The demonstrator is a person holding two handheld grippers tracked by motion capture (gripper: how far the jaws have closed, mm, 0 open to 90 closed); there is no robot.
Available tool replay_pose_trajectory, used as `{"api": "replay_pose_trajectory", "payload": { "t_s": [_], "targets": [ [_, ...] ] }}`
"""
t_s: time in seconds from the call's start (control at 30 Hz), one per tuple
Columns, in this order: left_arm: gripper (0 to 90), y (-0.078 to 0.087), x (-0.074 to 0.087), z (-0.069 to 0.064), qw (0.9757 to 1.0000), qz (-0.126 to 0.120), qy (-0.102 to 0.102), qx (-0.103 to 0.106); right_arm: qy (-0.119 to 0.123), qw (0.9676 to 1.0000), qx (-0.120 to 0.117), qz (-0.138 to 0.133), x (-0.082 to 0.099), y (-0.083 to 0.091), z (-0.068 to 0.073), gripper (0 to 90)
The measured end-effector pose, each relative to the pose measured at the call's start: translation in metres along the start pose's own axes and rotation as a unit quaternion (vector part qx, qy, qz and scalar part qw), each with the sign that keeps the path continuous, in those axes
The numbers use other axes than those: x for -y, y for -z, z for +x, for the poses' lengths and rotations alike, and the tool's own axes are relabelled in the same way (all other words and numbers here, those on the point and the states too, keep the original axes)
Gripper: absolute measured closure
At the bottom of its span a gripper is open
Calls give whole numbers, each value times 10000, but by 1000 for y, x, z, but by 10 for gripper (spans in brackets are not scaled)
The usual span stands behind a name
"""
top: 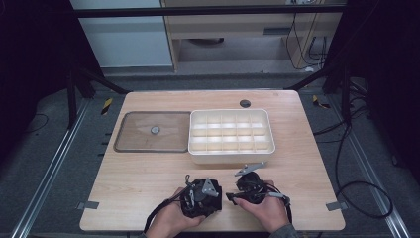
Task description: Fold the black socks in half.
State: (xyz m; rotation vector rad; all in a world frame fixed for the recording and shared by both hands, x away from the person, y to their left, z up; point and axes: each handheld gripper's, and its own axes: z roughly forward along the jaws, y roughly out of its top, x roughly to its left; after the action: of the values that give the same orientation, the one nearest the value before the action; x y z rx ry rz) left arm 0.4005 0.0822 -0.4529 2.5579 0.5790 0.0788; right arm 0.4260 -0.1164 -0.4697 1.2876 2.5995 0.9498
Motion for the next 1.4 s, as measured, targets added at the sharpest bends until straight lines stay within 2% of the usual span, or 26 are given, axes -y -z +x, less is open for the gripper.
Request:
{"api": "replay_pose_trajectory", "payload": {
  "t_s": [0.07,0.2,0.23,0.33,0.43,0.57,0.8,0.93,1.17,1.27,1.4],
  "targets": [
    [694,1,0,-1,10000,-29,-8,-25,2,10000,17,1,0,0,0,450],
    [572,3,0,-2,9999,-111,-23,-107,4,10000,0,-14,0,0,0,447],
    [572,4,1,-2,9998,-140,12,-107,-1,10000,-3,-13,0,1,0,447],
    [449,5,2,-2,9998,-158,30,-143,13,10000,5,-22,0,0,0,445],
    [382,6,4,-2,9995,-215,55,-246,4,10000,7,-18,0,0,0,437],
    [287,7,5,-2,9992,-297,99,-248,-18,10000,4,-9,0,0,1,433],
    [238,11,6,-1,9988,-386,173,-228,8,10000,13,-11,-1,1,1,429],
    [261,14,7,1,9985,-471,190,-219,10,10000,3,-12,-1,1,1,428],
    [586,18,4,3,9976,-654,167,-133,3,10000,-4,-13,-2,1,1,427],
    [710,14,-2,9,9972,-718,199,-77,27,10000,3,-47,-2,2,0,427],
    [785,6,-9,12,9975,-678,181,-27,-35,10000,40,-45,-3,5,-1,429]
  ]
}}
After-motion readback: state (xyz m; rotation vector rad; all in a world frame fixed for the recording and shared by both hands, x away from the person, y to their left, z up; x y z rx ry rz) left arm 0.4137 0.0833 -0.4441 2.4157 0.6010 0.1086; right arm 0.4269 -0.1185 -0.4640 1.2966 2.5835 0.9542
